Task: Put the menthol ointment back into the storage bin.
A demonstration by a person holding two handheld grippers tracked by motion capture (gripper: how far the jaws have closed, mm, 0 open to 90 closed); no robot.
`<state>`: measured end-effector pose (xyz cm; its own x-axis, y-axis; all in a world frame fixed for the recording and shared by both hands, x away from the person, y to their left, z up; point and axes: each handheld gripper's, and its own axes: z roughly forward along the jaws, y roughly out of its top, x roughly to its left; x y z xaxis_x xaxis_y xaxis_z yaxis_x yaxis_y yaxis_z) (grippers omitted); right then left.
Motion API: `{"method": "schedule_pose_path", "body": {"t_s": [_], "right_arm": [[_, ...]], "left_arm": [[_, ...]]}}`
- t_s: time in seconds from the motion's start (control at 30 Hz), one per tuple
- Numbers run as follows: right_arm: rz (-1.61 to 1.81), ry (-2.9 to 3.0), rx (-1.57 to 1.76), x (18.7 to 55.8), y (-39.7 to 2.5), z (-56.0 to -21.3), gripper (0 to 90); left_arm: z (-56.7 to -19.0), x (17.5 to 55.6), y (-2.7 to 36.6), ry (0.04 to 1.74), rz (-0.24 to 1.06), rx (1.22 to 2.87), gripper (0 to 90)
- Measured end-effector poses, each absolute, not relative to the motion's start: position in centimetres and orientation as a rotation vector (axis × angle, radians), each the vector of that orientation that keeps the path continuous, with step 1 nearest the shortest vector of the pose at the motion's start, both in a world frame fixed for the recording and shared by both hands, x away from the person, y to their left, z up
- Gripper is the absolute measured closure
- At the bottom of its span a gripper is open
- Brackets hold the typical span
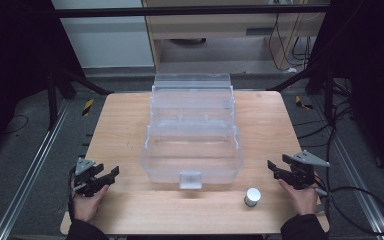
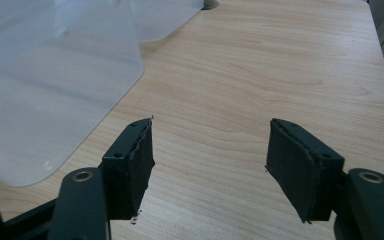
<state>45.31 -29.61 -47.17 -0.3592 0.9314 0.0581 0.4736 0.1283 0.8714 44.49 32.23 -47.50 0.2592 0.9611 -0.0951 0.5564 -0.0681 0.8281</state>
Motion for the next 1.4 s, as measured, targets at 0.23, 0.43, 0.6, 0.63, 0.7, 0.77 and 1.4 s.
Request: {"method": "schedule_pose_path", "body": {"t_s": [0.23, 0.43, 0.6, 0.63, 0.7, 0.77, 1.4], "right_arm": [[1.210, 1.939, 1.356, 45.5, -29.3, -46.4, 35.9], [1.164, 1.989, 1.307, 45.6, -28.5, -44.8, 34.7], [1.086, 2.062, 1.257, 45.7, -27.9, -43.9, 35.8], [1.086, 2.076, 1.251, 45.7, -27.8, -43.6, 35.8], [1.069, 2.106, 1.236, 45.7, -27.5, -43.1, 35.5], [1.058, 2.120, 1.226, 45.7, -27.4, -42.9, 35.0], [0.990, 2.284, 1.089, 46.2, -25.0, -38.4, 28.9]], "left_arm": [[-47.5, 44.5, 31.9, 1.380, 0.666, 1.759, 34.2], [-47.7, 44.8, 31.9, 1.387, 0.675, 1.786, 33.8], [-47.7, 44.9, 31.8, 1.393, 0.677, 1.793, 33.4], [-47.7, 44.9, 31.8, 1.388, 0.677, 1.792, 33.2], [-47.7, 44.9, 31.8, 1.381, 0.672, 1.796, 32.7], [-47.7, 44.9, 31.7, 1.379, 0.677, 1.797, 32.6], [-47.8, 45.0, 31.5, 1.375, 0.674, 1.820, 32.1]]}}
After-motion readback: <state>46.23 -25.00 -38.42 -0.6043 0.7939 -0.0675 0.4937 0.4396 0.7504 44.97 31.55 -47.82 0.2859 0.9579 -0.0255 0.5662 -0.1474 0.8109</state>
